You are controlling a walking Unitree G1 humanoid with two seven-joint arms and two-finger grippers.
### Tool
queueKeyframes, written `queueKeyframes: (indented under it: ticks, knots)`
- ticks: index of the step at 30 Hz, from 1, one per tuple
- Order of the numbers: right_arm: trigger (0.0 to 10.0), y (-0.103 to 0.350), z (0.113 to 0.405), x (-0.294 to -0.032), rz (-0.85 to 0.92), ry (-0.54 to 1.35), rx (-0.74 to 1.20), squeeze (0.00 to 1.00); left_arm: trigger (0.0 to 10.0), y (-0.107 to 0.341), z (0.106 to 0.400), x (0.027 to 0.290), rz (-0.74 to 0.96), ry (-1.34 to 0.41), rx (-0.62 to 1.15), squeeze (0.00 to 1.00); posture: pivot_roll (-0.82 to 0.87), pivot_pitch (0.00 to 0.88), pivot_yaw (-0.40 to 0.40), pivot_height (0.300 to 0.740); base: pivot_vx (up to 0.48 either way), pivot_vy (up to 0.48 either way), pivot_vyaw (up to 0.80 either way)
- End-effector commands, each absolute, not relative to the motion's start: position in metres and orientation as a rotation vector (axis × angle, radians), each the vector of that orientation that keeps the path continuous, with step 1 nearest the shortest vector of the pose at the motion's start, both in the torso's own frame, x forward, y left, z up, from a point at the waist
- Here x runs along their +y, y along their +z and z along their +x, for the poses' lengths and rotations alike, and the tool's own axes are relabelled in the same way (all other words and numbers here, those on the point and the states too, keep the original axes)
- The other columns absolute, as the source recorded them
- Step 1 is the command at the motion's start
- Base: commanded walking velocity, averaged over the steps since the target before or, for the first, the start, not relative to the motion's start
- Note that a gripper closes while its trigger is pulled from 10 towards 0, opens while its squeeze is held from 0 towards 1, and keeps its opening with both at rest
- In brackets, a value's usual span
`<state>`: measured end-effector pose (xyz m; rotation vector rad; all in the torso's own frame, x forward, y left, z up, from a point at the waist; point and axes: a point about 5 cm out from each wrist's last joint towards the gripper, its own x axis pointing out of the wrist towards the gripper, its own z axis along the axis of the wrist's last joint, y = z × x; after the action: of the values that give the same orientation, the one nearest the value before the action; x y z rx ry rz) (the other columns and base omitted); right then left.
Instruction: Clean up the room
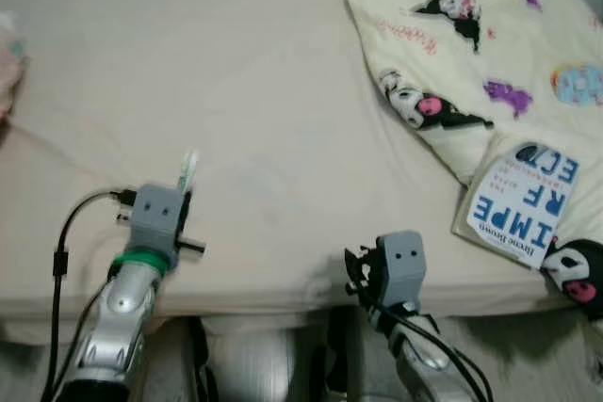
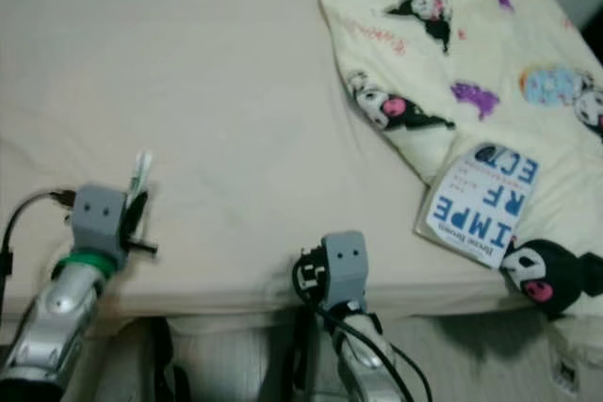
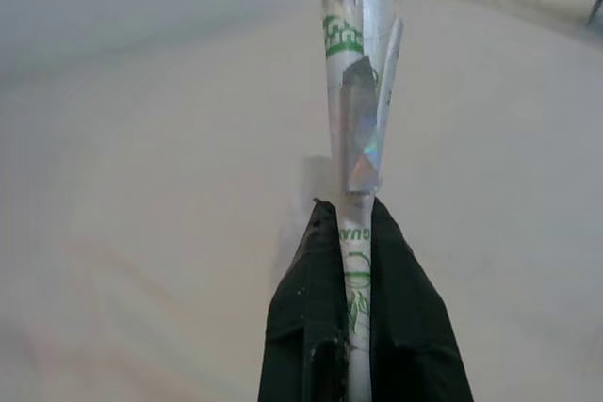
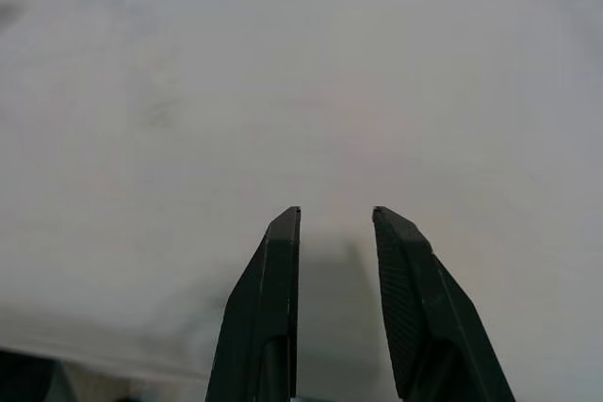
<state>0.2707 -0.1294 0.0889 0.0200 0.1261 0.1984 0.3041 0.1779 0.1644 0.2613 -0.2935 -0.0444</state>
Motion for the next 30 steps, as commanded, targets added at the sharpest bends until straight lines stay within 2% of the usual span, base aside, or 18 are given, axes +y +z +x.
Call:
queueKeyframes:
  ticks: [1,6,15,20,25,30]
  knots:
    - [10.0,0.081,0.268,-0.136,0.025,0.162,0.145,0.0,10.0,0.159,0.292,0.17,0.28,-0.076,-0.273,0.0,-0.01,0.144,-0.002,0.595,0.0,0.0,0.0]
    - [10.0,0.083,0.27,-0.139,0.041,0.148,0.111,0.0,10.0,0.161,0.271,0.162,0.295,-0.089,-0.304,0.0,-0.01,0.1,-0.006,0.595,0.0,0.0,0.0]
    - [10.0,0.084,0.278,-0.147,0.036,0.116,0.088,0.0,10.0,0.163,0.277,0.151,0.257,-0.093,-0.308,0.0,-0.01,0.062,-0.012,0.619,0.0,0.0,0.0]
    - [10.0,0.084,0.281,-0.149,0.032,0.114,0.073,0.0,10.0,0.159,0.278,0.147,0.218,-0.111,-0.22,0.0,-0.02,0.052,-0.009,0.639,0.0,0.0,0.0]
    - [10.0,0.082,0.279,-0.151,0.031,0.109,0.064,0.0,10.0,0.135,0.276,0.152,0.16,-0.109,-0.073,0.0,-0.03,0.055,-0.006,0.659,0.0,0.0,0.0]
    - [10.0,0.081,0.278,-0.152,0.03,0.105,0.064,0.0,10.0,0.131,0.275,0.152,0.169,-0.118,-0.063,0.0,-0.03,0.056,-0.006,0.668,0.0,0.0,0.0]
